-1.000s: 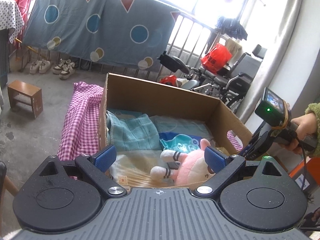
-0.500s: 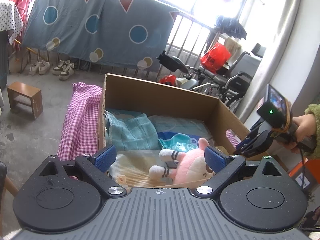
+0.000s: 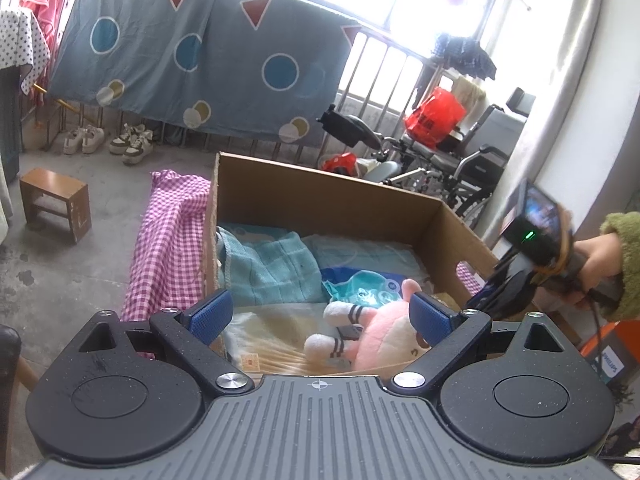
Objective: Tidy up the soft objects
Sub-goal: 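Move the right gripper out of the box to the white foam ring, then grasp the white foam ring by its rim with the right gripper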
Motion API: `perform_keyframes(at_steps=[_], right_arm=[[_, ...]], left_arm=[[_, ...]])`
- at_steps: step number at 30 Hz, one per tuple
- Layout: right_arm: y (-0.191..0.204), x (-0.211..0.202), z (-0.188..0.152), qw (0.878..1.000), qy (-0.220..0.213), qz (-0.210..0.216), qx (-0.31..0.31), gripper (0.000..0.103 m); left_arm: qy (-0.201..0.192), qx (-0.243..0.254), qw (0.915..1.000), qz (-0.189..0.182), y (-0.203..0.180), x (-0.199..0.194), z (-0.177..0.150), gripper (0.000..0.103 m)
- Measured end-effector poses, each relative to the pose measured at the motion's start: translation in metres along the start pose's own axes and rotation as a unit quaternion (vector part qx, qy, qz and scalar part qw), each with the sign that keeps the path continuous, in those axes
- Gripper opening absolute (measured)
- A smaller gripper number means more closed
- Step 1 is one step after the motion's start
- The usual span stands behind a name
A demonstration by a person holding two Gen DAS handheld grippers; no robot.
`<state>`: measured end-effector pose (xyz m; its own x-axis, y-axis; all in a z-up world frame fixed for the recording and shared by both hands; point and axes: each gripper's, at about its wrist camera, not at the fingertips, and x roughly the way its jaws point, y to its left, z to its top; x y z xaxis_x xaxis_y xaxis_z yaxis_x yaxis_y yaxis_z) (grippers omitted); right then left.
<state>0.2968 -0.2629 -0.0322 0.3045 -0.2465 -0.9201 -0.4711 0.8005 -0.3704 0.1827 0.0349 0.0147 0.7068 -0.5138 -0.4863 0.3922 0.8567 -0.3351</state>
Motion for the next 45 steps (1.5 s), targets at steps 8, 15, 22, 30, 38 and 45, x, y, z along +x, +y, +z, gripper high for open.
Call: perform_keyframes(at_steps=[8, 15, 22, 30, 38, 45], right_arm=[[-0.017, -0.095, -0.059, 0.968, -0.181, 0.095, 0.148, 0.023], [-0.002, -0.121, -0.142, 0.888, -0.279, 0.246, 0.27, 0.023], [0.049, -0.108, -0.177, 0.838, -0.308, 0.333, 0.304, 0.055], [0.107, -0.055, -0.143, 0.854, -0.248, 0.34, 0.306, 0.054], [0.149, -0.033, -0.1, 0.89, -0.206, 0.327, 0.241, 0.043], [0.163, -0.033, -0.086, 0.909, -0.2, 0.305, 0.203, 0.033]], left_arm=[[-0.024, 0.007, 0.9997, 0.006, -0.003, -0.025, 0.002, 0.101], [0.007, 0.022, 0.9997, 0.001, -0.015, -0.047, -0.005, 0.102], [0.1, 0.053, 0.9935, 0.011, -0.036, -0.034, -0.048, 0.101], [0.178, 0.11, 0.9765, 0.05, -0.048, 0.008, -0.101, 0.092], [0.198, 0.128, 0.9696, 0.064, -0.047, 0.028, -0.116, 0.074], [0.198, 0.157, 0.9652, 0.067, -0.051, 0.033, -0.122, 0.066]])
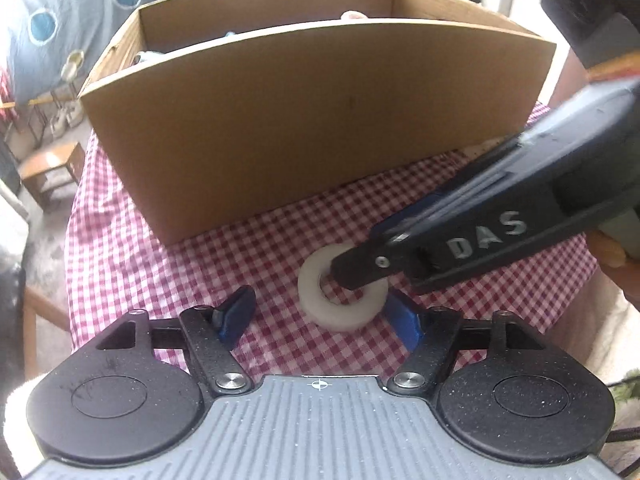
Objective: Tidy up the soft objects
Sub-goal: 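Grasp the white foam ring by its rim with the right gripper, then lift the foam ring and lower it into the box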
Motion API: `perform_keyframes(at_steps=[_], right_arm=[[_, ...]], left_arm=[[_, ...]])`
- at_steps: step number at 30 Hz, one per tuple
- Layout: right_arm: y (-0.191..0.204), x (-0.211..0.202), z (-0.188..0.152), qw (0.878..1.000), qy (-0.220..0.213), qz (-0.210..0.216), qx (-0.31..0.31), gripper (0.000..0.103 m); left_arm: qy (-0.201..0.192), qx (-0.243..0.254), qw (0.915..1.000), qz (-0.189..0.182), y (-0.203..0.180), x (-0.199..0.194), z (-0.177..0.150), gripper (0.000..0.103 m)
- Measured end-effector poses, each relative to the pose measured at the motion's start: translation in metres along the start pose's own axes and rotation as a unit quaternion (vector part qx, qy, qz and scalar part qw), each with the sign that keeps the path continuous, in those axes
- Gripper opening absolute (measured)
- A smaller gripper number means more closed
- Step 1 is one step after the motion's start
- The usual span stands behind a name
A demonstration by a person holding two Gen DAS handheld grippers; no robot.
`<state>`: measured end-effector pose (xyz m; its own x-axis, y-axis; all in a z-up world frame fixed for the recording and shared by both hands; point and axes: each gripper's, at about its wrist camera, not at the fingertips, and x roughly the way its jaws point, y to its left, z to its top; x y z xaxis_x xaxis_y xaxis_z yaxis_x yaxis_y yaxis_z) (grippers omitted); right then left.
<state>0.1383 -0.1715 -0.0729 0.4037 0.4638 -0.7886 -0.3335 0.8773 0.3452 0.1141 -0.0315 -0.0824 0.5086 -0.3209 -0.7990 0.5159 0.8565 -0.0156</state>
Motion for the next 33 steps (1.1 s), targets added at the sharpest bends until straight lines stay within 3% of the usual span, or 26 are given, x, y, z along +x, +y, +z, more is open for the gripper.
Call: perform_keyframes(at_steps=[6, 15, 25, 33], right_arm=[[0.008, 0.003, 0.003, 0.999, 0.003, -0.023, -0.032, 0.018], [0.015, -0.006, 0.0, 0.999, -0.017, -0.018, -0.036, 0.017], [0.043, -0.071, 0.005, 0.99, -0.128, -0.004, -0.061, 0.017], [0.024, -0.131, 0.016, 0.977, -0.208, -0.014, -0.047, 0.017]], left_arm=[[-0.015, 0.017, 0.9997, -0.003, -0.006, 0.002, 0.001, 0.048], [-0.035, 0.021, 0.9991, -0.005, -0.016, -0.007, 0.0, 0.048], [-0.101, 0.052, 0.9929, 0.034, -0.024, -0.069, 0.013, 0.048], [-0.167, 0.089, 0.9814, 0.036, -0.036, -0.101, 0.046, 0.048]])
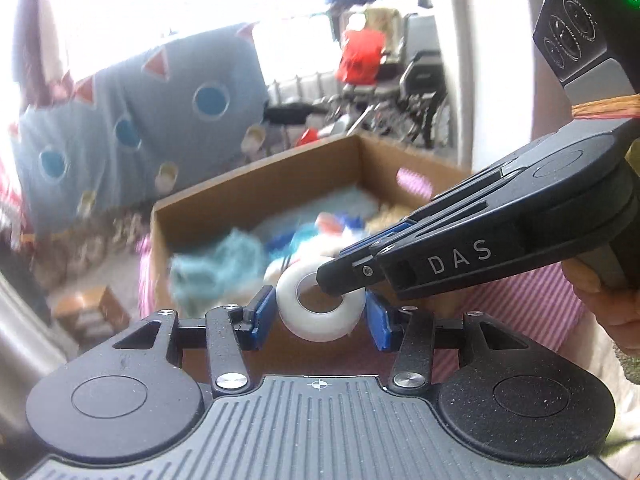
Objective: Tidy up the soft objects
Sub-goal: 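Lift the foam ring and lower it into the box, then open the right gripper in the box and withdraw it upward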
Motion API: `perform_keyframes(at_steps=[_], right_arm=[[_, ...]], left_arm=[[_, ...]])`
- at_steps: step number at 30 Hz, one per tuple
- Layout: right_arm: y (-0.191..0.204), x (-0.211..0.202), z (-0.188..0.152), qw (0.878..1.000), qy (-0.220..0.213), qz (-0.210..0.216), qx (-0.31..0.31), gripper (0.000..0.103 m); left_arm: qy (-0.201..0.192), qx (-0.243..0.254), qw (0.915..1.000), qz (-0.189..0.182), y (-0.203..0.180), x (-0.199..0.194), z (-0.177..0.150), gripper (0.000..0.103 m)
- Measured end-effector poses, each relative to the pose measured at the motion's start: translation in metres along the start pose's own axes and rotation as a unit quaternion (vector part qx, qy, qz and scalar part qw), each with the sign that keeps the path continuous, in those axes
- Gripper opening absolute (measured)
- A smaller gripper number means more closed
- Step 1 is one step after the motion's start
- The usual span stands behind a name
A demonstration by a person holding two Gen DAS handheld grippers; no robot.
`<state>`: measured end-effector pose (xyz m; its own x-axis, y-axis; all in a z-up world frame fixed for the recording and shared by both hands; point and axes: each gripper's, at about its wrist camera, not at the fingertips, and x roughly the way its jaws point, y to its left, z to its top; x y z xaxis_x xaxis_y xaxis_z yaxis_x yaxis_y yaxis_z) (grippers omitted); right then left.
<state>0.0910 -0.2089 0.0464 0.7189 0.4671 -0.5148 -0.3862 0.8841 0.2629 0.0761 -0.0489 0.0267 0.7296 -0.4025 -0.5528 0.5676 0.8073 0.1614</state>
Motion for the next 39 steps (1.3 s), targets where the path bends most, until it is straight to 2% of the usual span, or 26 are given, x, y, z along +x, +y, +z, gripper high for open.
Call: perform_keyframes(at_steps=[6, 12, 20, 26, 31, 37, 39], right_arm=[[-0.038, -0.022, 0.031, 0.999, -0.034, -0.037, 0.002, 0.017], [-0.091, -0.02, 0.05, 0.998, -0.019, -0.058, 0.017, 0.017], [-0.152, 0.004, 0.064, 0.996, 0.053, -0.05, 0.045, 0.017], [-0.182, 0.026, 0.066, 0.988, 0.138, -0.033, 0.059, 0.017], [-0.185, 0.037, 0.066, 0.979, 0.198, -0.039, 0.027, 0.017], [-0.196, 0.057, 0.069, 0.964, 0.262, -0.04, 0.007, 0.016], [-0.199, 0.067, 0.068, 0.958, 0.284, -0.047, -0.002, 0.016]], left_arm=[[-0.048, 0.038, 0.9978, -0.026, -0.015, 0.023, 0.043, 0.048], [-0.074, 0.061, 0.9934, -0.063, -0.033, 0.056, 0.075, 0.048], [-0.04, 0.075, 0.9905, -0.109, -0.044, 0.109, 0.094, 0.048], [0.025, 0.04, 0.9864, -0.157, -0.033, 0.141, 0.097, 0.048], [0.08, -0.029, 0.9735, -0.212, -0.022, 0.161, 0.091, 0.048], [0.124, -0.108, 0.9485, -0.271, -0.012, 0.181, 0.088, 0.049], [0.138, -0.116, 0.9399, -0.29, -0.014, 0.188, 0.09, 0.056]])
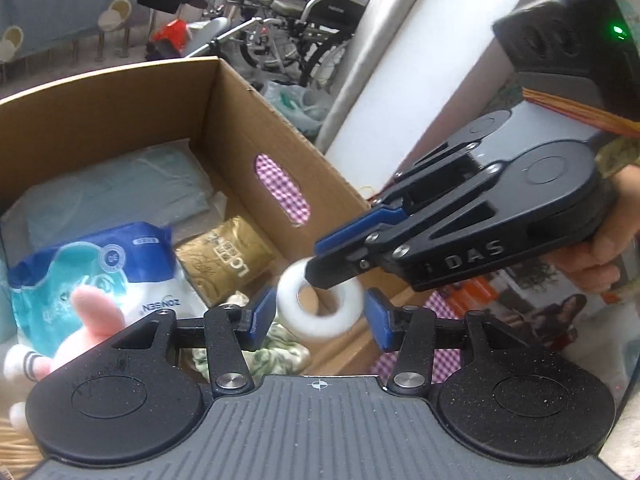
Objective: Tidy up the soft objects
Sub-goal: 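Open the right gripper in the box and withdraw it upward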
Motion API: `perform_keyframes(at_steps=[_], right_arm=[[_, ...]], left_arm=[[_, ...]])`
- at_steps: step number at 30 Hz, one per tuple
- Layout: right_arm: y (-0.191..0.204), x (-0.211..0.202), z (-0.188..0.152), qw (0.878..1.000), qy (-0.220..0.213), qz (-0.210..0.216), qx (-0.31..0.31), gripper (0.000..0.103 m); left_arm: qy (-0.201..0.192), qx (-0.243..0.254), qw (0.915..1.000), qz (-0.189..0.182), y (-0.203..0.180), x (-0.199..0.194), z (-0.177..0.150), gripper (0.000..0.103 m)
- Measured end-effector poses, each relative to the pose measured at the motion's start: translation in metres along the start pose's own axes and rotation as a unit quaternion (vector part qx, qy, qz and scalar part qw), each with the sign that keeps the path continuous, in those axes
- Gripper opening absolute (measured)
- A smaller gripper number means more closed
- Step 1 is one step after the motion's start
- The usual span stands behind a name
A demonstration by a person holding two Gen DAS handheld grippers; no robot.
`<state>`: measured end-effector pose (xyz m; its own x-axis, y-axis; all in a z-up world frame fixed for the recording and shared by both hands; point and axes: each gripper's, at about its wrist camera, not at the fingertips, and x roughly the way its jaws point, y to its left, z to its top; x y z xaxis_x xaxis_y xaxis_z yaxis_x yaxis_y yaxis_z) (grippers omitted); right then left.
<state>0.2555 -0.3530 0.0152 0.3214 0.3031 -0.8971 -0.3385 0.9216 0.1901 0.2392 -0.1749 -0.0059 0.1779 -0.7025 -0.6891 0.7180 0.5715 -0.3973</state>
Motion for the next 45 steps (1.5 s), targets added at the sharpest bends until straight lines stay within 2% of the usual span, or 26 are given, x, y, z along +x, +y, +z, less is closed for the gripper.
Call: perform_keyframes(at_steps=[4, 10, 16, 21, 25, 27, 30, 34, 39, 42, 45], right_arm=[[0.002, 0.016, 0.004, 0.999, 0.041, -0.022, -0.024, 0.016], [0.003, 0.02, 0.009, 0.998, 0.048, -0.038, -0.032, 0.016], [0.002, 0.005, 0.016, 0.999, 0.024, -0.039, -0.007, 0.017], [0.009, -0.014, 0.013, 0.999, -0.007, -0.034, 0.014, 0.018], [0.018, -0.039, 0.002, 0.998, -0.059, -0.018, 0.034, 0.019], [0.021, -0.042, -0.001, 0.997, -0.065, -0.01, 0.043, 0.019], [0.028, -0.028, 0.002, 0.998, -0.038, -0.015, 0.043, 0.019], [0.032, 0.005, 0.015, 0.999, 0.025, -0.015, 0.043, 0.019], [0.021, 0.054, 0.026, 0.989, 0.125, -0.004, 0.08, 0.019], [0.014, 0.074, 0.022, 0.98, 0.173, -0.048, 0.081, 0.016], [0.015, 0.077, 0.025, 0.977, 0.188, -0.071, 0.07, 0.018]], left_arm=[[0.005, -0.004, 0.9999, 0.009, 0.003, 0.0, 0.002, 0.063], [-0.007, -0.021, 0.9998, 0.001, 0.014, -0.018, -0.001, 0.071], [-0.044, -0.019, 0.9989, 0.001, 0.014, -0.048, -0.011, 0.083], [-0.083, -0.005, 0.9964, 0.018, 0.007, -0.071, -0.021, 0.096], [-0.115, 0.005, 0.9926, 0.04, 0.002, -0.093, -0.034, 0.1], [-0.129, 0.007, 0.9904, 0.051, 0.001, -0.104, -0.043, 0.1], [-0.138, -0.006, 0.9888, 0.057, 0.003, -0.118, -0.053, 0.1], [-0.153, -0.018, 0.9855, 0.071, 0.006, -0.132, -0.065, 0.101], [-0.166, -0.036, 0.9826, 0.074, 0.016, -0.142, -0.079, 0.101], [-0.171, -0.046, 0.9817, 0.07, 0.027, -0.144, -0.085, 0.101], [-0.174, -0.056, 0.981, 0.064, 0.039, -0.145, -0.086, 0.101]])
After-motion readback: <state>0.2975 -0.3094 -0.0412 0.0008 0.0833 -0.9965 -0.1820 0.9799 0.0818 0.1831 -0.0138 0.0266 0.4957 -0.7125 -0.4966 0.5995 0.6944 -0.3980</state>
